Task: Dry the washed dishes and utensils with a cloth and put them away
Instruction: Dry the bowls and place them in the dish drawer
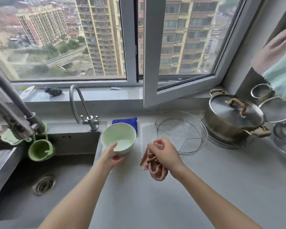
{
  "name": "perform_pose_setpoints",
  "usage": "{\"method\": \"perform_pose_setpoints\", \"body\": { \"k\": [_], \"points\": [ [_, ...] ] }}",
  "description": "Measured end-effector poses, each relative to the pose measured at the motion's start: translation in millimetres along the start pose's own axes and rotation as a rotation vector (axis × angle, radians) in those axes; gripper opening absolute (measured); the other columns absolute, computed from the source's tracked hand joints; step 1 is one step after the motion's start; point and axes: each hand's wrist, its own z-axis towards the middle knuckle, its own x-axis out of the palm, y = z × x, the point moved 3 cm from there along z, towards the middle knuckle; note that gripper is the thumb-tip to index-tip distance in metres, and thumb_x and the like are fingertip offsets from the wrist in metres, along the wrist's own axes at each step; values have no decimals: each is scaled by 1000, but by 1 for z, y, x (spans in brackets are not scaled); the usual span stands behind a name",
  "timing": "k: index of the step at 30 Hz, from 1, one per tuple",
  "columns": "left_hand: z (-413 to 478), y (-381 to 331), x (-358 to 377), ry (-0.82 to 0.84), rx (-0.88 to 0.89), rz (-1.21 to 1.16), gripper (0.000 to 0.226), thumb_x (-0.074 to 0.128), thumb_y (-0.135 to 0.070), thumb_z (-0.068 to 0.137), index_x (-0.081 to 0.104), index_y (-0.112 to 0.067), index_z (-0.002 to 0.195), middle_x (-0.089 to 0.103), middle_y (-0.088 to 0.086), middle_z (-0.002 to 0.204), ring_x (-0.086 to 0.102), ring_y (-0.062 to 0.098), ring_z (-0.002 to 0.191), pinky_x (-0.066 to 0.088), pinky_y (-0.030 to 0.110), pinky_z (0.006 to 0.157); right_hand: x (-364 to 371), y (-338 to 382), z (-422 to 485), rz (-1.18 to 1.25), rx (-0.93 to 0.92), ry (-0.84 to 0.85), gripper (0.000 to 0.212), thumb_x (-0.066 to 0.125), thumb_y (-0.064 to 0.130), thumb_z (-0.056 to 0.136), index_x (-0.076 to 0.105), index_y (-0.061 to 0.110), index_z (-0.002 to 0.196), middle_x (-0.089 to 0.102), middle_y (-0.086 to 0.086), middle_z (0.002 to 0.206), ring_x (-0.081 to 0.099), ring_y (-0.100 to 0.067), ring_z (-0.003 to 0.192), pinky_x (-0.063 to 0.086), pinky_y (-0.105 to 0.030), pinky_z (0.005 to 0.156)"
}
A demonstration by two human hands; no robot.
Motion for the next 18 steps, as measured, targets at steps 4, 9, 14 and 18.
{"method": "perform_pose_setpoints", "body": {
  "k": [4, 9, 14, 18],
  "points": [
    [29, -3, -2, -18, 24, 86, 42, 51, -6, 92, 41, 3, 132, 52, 17, 80, 57, 30, 60, 52, 31, 48, 3, -5, 28, -44, 27, 19, 36, 64, 44, 84, 58, 17, 107, 65, 4, 100, 62, -13, 95, 50, -33, 88],
    [49, -16, -10, -20, 4, 102, 49, 30, 13, 88, 37, 2, 135, 48, 21, 112, 50, 38, 98, 54, 50, 65, 13, -7, 46, -56, 62, -1, 35, 66, 43, 84, 59, 17, 106, 65, 3, 100, 63, -15, 95, 50, -38, 90],
    [39, -33, -48, 22, -98, 66, 48, 22, 19, 82, 44, -4, 119, 53, 21, 98, 54, 41, 84, 51, 58, 52, 33, 1, 56, -37, 80, -43, 31, 67, 40, 84, 60, 17, 103, 67, -1, 98, 64, -19, 94, 51, -39, 89],
    [22, -41, -93, 165, -335, -147, 47, 38, 25, 74, 48, 2, 114, 53, 28, 101, 53, 52, 88, 50, 62, 53, 58, 11, 60, -23, 84, -50, 24, 69, 38, 82, 61, 20, 96, 69, -2, 93, 66, -20, 89, 53, -38, 85]
  ]
}}
